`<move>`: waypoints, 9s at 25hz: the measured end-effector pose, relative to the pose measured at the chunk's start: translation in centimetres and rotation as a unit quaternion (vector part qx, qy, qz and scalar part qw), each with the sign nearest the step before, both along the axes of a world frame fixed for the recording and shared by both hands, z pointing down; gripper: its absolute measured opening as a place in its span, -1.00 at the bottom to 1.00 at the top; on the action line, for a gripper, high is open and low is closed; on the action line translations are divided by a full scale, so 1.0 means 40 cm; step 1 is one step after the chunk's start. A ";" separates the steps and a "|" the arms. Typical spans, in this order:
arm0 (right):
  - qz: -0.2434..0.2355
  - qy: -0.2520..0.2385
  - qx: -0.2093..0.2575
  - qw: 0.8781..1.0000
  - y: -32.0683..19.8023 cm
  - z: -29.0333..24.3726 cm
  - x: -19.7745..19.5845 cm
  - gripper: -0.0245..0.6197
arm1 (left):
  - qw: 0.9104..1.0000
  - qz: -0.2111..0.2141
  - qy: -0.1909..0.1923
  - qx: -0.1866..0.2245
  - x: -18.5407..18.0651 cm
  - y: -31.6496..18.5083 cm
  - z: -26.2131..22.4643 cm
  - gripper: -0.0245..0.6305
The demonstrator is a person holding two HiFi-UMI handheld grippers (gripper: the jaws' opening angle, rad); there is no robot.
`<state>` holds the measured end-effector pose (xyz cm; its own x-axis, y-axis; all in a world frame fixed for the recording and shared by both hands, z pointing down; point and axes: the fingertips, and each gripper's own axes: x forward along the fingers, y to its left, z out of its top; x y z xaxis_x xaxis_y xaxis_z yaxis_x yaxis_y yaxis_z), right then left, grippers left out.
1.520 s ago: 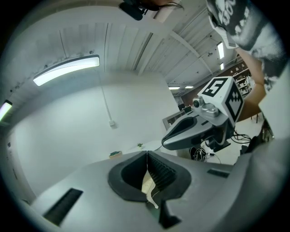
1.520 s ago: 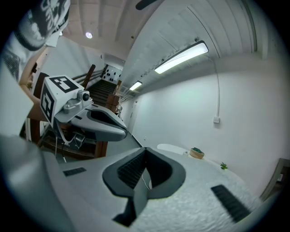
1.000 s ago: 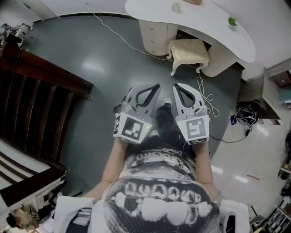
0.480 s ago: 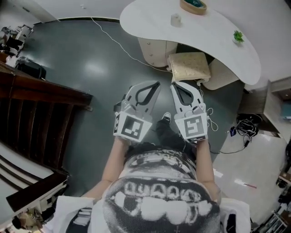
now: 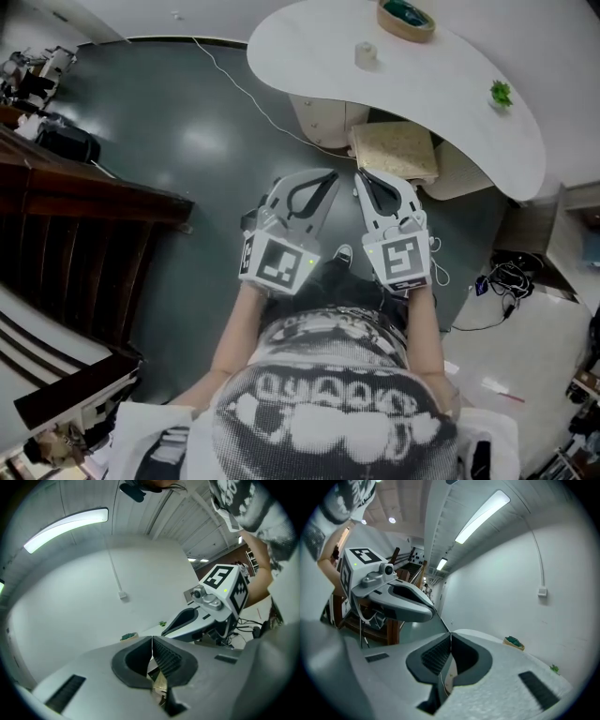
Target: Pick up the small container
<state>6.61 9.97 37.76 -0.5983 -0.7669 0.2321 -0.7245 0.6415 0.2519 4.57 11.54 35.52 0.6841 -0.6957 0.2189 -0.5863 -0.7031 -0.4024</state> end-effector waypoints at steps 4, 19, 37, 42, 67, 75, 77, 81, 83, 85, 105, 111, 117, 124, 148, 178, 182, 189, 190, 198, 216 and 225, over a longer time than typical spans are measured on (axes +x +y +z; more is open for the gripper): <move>-0.009 0.001 0.003 1.000 -0.015 -0.001 -0.004 -0.90 | 1.000 -0.010 0.002 0.002 -0.005 -0.017 -0.002 -0.91; -0.025 -0.002 -0.004 1.000 -0.016 0.013 -0.012 -0.90 | 1.000 -0.031 -0.005 0.001 -0.020 -0.033 0.007 -0.91; 0.018 -0.001 -0.026 0.999 -0.262 0.060 -0.031 -0.86 | 0.999 0.031 -0.006 -0.018 -0.016 -0.283 0.049 -0.91; 0.035 0.007 -0.036 0.999 -0.419 0.077 -0.074 -0.85 | 0.998 0.051 -0.007 -0.029 -0.057 -0.445 0.060 -0.91; 0.161 0.043 -0.071 0.983 -0.845 0.138 -0.133 -0.79 | 0.982 0.183 -0.019 -0.041 -0.130 -0.890 0.102 -0.91; 0.212 0.062 -0.081 0.972 -0.880 0.178 -0.099 -0.77 | 0.973 0.226 -0.025 -0.030 -0.142 -0.912 0.107 -0.91; 0.225 0.076 -0.091 0.967 -0.881 0.197 -0.078 -0.75 | 0.972 0.234 -0.027 -0.029 -0.140 -0.913 0.115 -0.91; 0.239 0.093 -0.110 0.960 -0.886 0.234 -0.047 -0.73 | 0.970 0.240 -0.025 -0.032 -0.141 -0.915 0.122 -0.91; 0.243 0.101 -0.116 0.958 -0.894 0.252 -0.034 -0.70 | 0.969 0.243 -0.024 -0.032 -0.141 -0.914 0.121 -0.91; 0.245 0.107 -0.123 0.956 -0.906 0.272 -0.017 -0.66 | 0.968 0.248 -0.025 -0.030 -0.135 -0.915 0.118 -0.91; 0.171 0.147 -0.204 0.952 -1.109 0.480 0.120 -0.03 | 0.978 0.201 -0.034 -0.039 -0.055 -0.998 0.132 -0.91; 0.152 0.150 -0.227 0.950 -1.161 0.534 0.142 0.13 | 0.984 0.172 -0.033 -0.044 -0.037 -1.030 0.140 -0.91; 0.132 0.138 -0.253 0.948 -1.202 0.592 0.148 0.19 | 0.987 0.148 -0.034 -0.050 -0.019 -1.059 0.159 -0.91; 0.105 0.119 -0.269 0.950 -1.223 0.622 0.127 0.23 | 0.991 0.117 -0.035 -0.053 -0.018 -1.079 0.161 -0.91; 0.111 0.116 -0.280 0.946 -1.211 0.670 0.109 0.12 | 0.995 0.049 -0.057 -0.060 -0.142 -1.091 0.193 -0.91; 0.200 0.047 -0.177 0.963 -1.015 0.286 0.085 0.12 | 0.982 0.173 -0.060 -0.049 -0.130 -1.029 0.194 -0.91; 0.226 0.040 -0.175 0.957 -0.955 0.271 0.093 0.12 | 0.977 0.200 -0.063 -0.046 -0.116 -1.000 0.198 -0.91; 0.264 0.032 -0.172 0.948 -0.854 0.262 0.098 0.12 | 0.968 0.240 -0.065 -0.044 -0.094 -0.946 0.209 -0.91; 0.269 0.031 -0.171 0.947 -0.840 0.260 0.097 0.12 | 0.966 0.245 -0.066 -0.043 -0.093 -0.937 0.211 -0.91; 0.299 0.021 -0.164 0.940 -0.755 0.244 0.081 0.12 | 0.959 0.272 -0.067 -0.045 -0.090 -0.881 0.227 -0.91; 0.324 0.010 -0.147 0.935 -0.694 0.230 0.071 0.12 | 0.950 0.300 -0.071 -0.040 -0.077 -0.833 0.234 -0.91; 0.324 0.013 -0.143 0.935 -0.693 0.225 0.088 0.12 | 0.950 0.303 -0.069 -0.039 -0.059 -0.824 0.228 -0.91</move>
<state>10.13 -17.75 46.75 -0.0210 -0.8711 0.4906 -0.9803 0.1143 0.1610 2.22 -21.41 44.63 0.9150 -0.1611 0.3700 -0.0095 -0.9252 -0.3794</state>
